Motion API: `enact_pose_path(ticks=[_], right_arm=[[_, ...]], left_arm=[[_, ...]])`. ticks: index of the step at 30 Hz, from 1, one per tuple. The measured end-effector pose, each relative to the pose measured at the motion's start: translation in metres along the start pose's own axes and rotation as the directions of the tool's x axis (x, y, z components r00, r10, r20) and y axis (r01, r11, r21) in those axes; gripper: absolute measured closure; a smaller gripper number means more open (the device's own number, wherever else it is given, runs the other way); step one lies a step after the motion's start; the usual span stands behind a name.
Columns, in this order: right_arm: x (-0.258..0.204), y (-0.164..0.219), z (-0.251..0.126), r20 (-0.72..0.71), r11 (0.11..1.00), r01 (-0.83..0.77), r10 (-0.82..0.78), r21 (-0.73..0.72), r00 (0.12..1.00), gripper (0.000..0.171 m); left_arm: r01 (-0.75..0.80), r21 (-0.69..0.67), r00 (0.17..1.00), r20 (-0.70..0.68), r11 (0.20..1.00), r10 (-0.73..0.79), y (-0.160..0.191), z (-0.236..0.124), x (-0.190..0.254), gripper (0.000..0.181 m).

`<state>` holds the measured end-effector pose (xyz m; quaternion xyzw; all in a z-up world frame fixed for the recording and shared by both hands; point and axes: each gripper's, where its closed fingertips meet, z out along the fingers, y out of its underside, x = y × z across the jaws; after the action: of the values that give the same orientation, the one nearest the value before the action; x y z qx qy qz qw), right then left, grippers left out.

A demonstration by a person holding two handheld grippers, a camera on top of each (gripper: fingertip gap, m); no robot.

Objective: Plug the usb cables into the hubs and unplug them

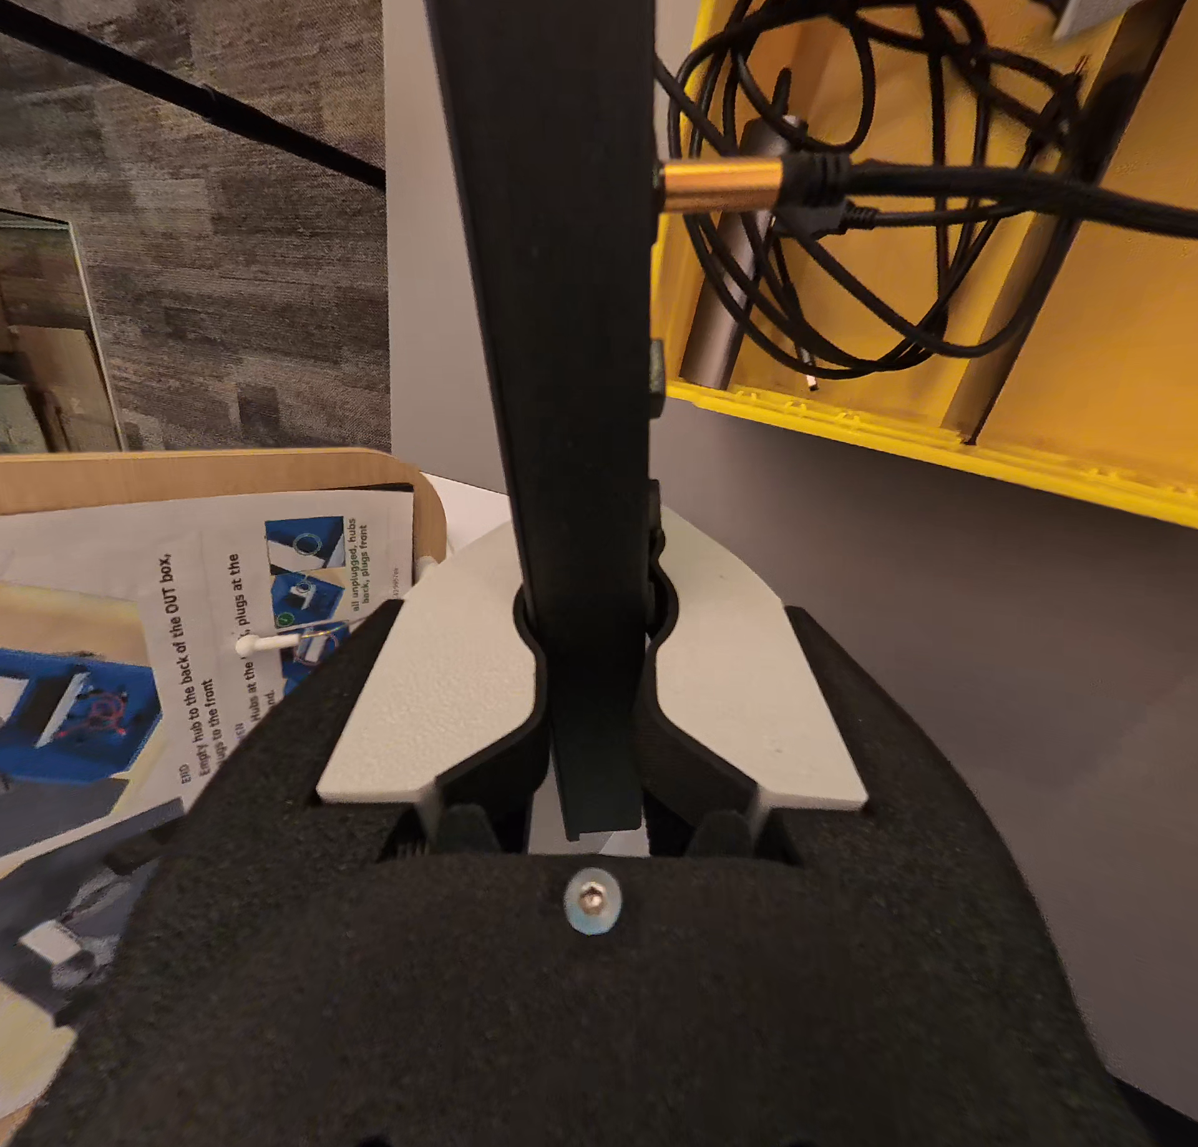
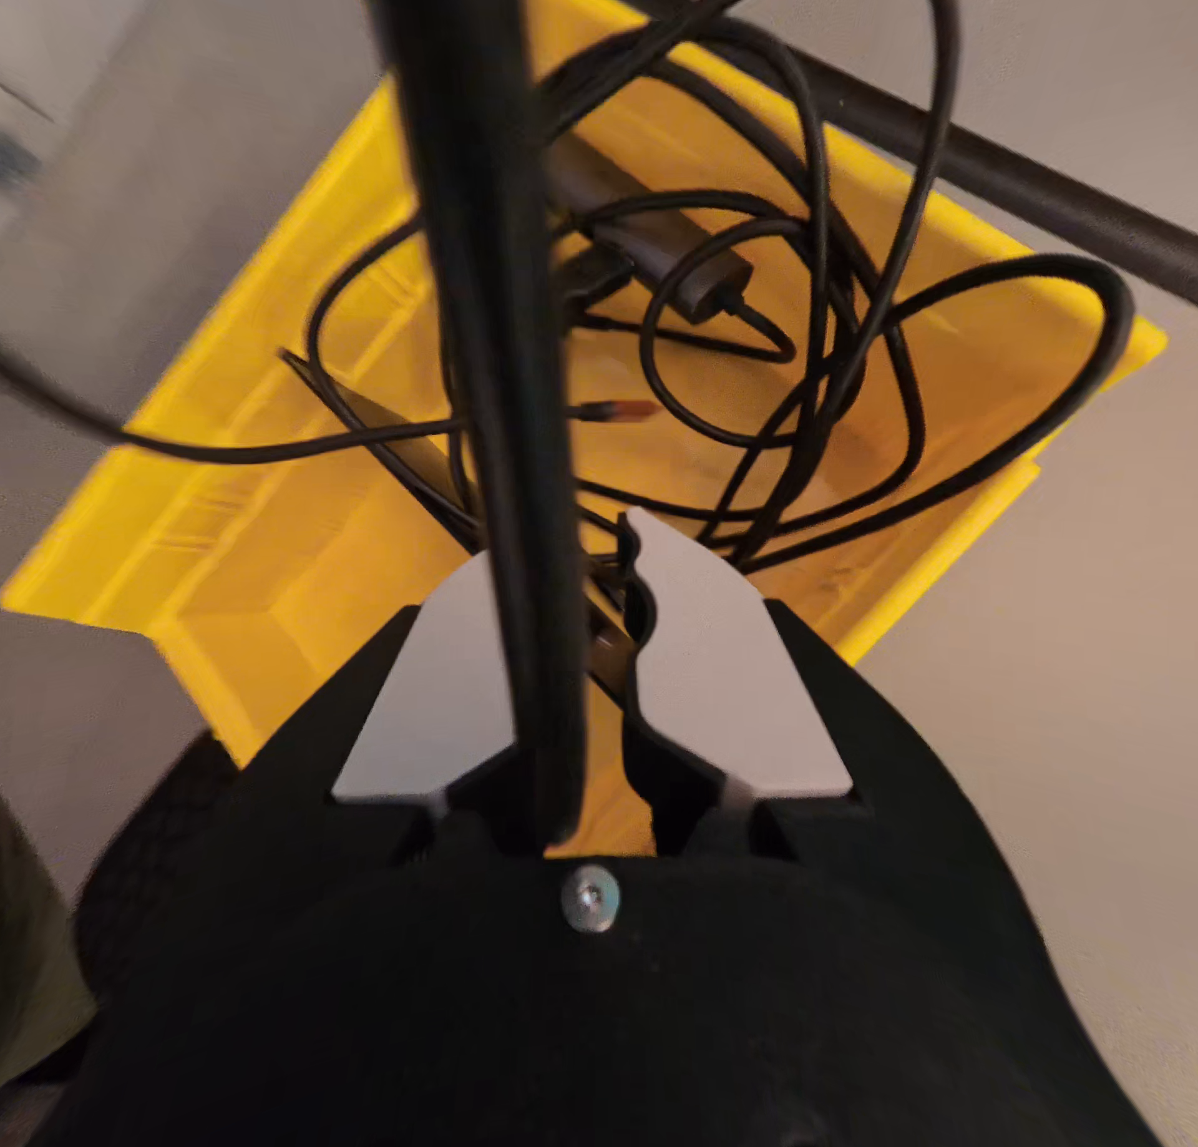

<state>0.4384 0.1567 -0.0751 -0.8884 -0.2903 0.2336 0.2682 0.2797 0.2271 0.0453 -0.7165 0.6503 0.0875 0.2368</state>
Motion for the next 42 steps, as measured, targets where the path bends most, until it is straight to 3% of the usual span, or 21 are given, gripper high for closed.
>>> enact_pose_path(ticks=[4, 5, 12, 18, 23, 27, 30, 34, 39, 42], right_arm=[[-0.006, -0.013, -0.026, 0.168, 0.976, -0.059, 0.024, 0.208, 0.985, 0.156], [-0.006, -0.016, -0.035, 0.167, 0.967, -0.042, -0.001, 0.253, 0.986, 0.146], [-0.025, -0.032, -0.096, 0.146, 0.877, 0.144, -0.234, 0.458, 0.961, 0.138], [-0.05, -0.092, -0.125, -0.024, 0.706, 0.353, -0.43, 0.613, 0.902, 0.137], [-0.06, -0.128, -0.102, -0.109, 0.672, 0.491, -0.527, 0.554, 0.843, 0.126], [-0.059, -0.136, -0.077, -0.076, 0.716, 0.509, -0.544, 0.478, 0.836, 0.126], [-0.059, -0.134, -0.072, -0.044, 0.718, 0.5, -0.551, 0.485, 0.834, 0.14], [-0.057, -0.118, -0.074, -0.007, 0.728, 0.501, -0.564, 0.468, 0.826, 0.145], [-0.022, -0.094, -0.066, -0.041, 0.805, 0.483, -0.501, 0.343, 0.864, 0.146], [-0.014, -0.084, -0.065, 0.032, 0.853, 0.391, -0.428, 0.346, 0.903, 0.146]], left_arm=[[-0.007, 0.003, 0.999, -0.036, 1.0, 0.007, -0.001, 0.011, 0.003, 0.156], [-0.008, 0.002, 0.999, -0.039, 1.0, 0.008, 0.0, 0.014, 0.003, 0.156], [-0.103, -0.051, 0.995, -0.022, 0.993, 0.102, 0.012, 0.02, -0.001, 0.156], [-0.214, -0.054, 0.976, -0.05, 0.975, 0.211, 0.009, 0.018, 0.001, 0.156], [-0.283, -0.076, 0.957, -0.083, 0.956, 0.277, -0.001, 0.022, 0.007, 0.156], [-0.312, -0.02, 0.944, -0.118, 0.95, 0.308, -0.025, 0.021, 0.019, 0.156], [-0.312, 0.054, 0.934, -0.168, 0.948, 0.317, -0.044, 0.019, 0.035, 0.156], [-0.313, 0.098, 0.919, -0.219, 0.945, 0.328, -0.055, 0.026, 0.052, 0.154], [-0.264, 0.189, 0.939, -0.174, 0.946, 0.297, -0.063, 0.029, 0.051, 0.138], [-0.178, 0.238, 0.956, -0.188, 0.955, 0.226, -0.058, 0.022, 0.044, 0.133]])
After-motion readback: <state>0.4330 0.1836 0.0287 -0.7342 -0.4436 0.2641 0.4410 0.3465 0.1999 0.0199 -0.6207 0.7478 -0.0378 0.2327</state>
